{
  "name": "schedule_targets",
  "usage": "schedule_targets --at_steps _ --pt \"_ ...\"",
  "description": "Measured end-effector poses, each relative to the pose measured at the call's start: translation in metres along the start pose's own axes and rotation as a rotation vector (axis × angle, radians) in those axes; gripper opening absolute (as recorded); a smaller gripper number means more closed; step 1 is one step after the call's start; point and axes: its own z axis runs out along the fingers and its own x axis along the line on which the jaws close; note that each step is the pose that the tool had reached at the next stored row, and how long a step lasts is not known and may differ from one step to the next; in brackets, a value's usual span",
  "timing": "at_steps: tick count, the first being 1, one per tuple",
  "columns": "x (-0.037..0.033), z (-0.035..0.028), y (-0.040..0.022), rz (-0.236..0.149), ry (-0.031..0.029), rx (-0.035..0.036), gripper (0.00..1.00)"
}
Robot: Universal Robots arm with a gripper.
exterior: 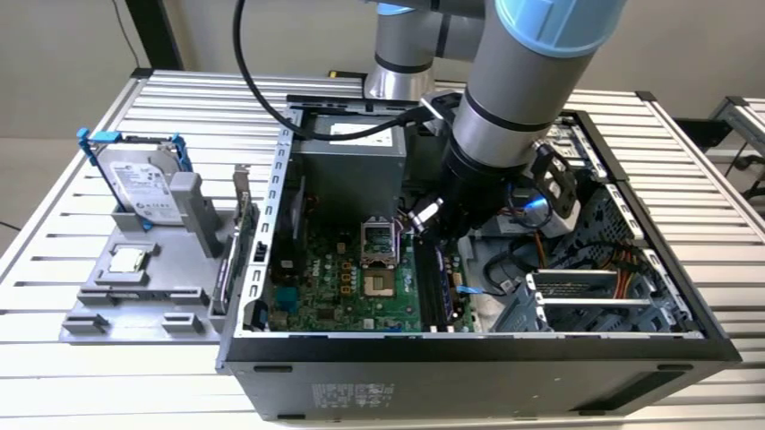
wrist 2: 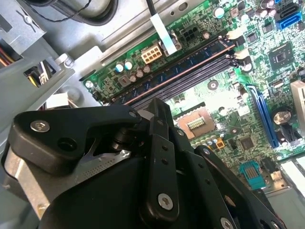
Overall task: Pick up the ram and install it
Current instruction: 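Press down the ram until it locks into place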
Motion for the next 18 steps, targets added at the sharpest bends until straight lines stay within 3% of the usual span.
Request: schedule_targets --at_steps 13,18 --pt "0.0 0.0 0.0 -0.045 0.005 -0.0008 0.0" --pt "-0.0003 0.0 -0.0001 -0.085 0.0081 -0.0008 0.0"
